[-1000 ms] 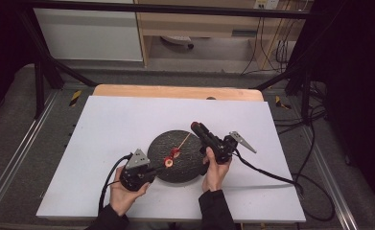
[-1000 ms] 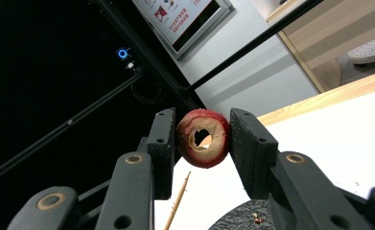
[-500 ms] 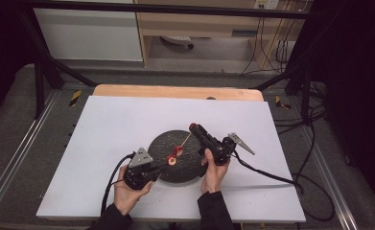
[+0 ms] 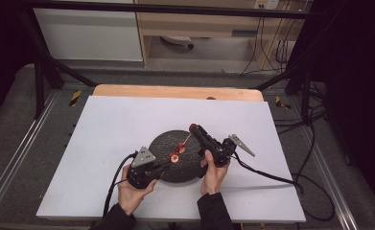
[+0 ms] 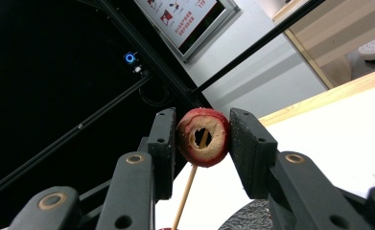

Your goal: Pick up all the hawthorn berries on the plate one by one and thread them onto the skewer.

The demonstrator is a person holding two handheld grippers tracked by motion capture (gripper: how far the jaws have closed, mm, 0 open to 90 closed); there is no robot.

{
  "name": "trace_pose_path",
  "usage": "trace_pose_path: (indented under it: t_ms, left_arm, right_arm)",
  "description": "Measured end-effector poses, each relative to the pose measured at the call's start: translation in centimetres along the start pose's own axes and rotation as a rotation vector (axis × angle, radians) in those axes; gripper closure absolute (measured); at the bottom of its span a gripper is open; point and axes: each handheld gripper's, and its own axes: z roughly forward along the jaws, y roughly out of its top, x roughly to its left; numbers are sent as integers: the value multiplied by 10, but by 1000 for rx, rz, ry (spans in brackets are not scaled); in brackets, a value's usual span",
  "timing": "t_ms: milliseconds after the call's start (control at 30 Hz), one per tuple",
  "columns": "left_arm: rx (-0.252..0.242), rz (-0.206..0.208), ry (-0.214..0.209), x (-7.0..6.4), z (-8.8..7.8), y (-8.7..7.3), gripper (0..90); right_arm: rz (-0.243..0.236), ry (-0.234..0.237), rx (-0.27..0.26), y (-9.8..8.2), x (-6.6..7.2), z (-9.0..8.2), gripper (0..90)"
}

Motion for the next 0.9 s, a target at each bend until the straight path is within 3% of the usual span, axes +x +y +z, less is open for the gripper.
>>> trace_pose_path:
  t_ms: [133,500,700,900]
  left_arm:
    - [-2,-8,11,-3,2,-1,885]
    - [-13,-24,28,-9,2,-2,885]
    - [-29,-45,30,-9,4,-1,885]
    - [-34,-41,42,-16,9,-2,885]
  right_arm:
    - [21,-3,-28,-3,1,-1,640]
    - [6,-41,-91,-7,-1,2,643]
    - [23,-31,-79,-6,-1,2,642]
    - [35,-30,-89,-9,0,1,642]
